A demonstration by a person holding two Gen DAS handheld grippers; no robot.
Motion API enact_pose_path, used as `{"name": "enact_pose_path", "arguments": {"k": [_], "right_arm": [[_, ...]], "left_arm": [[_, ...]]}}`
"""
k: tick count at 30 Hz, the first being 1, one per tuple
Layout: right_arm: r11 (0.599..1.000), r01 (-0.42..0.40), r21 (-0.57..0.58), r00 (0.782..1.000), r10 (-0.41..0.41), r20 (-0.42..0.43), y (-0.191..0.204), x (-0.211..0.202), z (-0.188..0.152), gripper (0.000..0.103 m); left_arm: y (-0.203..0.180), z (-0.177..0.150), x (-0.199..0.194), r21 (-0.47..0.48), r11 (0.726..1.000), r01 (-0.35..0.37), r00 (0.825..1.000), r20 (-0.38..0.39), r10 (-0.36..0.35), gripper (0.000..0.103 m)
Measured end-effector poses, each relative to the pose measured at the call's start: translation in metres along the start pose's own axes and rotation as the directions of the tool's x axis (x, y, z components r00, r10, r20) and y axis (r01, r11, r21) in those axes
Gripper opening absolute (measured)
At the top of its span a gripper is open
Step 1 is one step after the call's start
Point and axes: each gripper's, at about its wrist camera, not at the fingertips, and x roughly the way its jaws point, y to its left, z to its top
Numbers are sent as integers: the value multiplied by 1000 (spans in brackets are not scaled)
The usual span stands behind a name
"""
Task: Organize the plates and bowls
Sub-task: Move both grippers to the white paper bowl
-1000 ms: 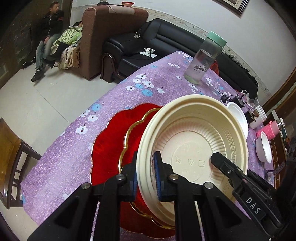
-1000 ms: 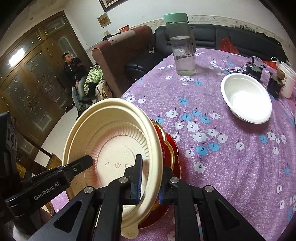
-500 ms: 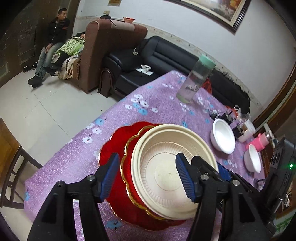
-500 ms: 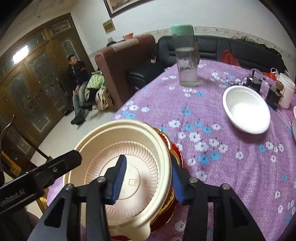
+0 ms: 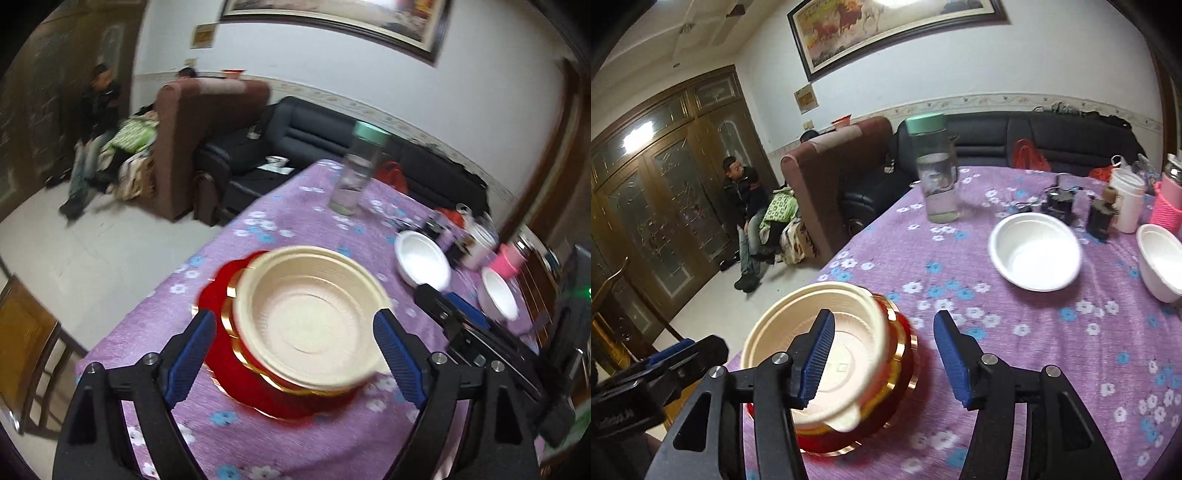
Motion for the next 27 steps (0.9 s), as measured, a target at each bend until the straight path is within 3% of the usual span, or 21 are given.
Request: {"name": "enact_pose_path", "arguments": {"k": [5,15,27], "right_arm": [[997,76,6,997,-76,8,-37,-20,-12,66],[967,200,159,980,-200,-20,-140,-50,-29,66],[948,230,221,970,-242,30,-188,-59,4,66]], "left_arm": [[-25,-10,-3,26,997,77,996,-38,-76,88],[-76,-27,12,106,989,105,990,-101,-94,88],[-132,-16,33,204,972,118,988,-120,-95,88]]}}
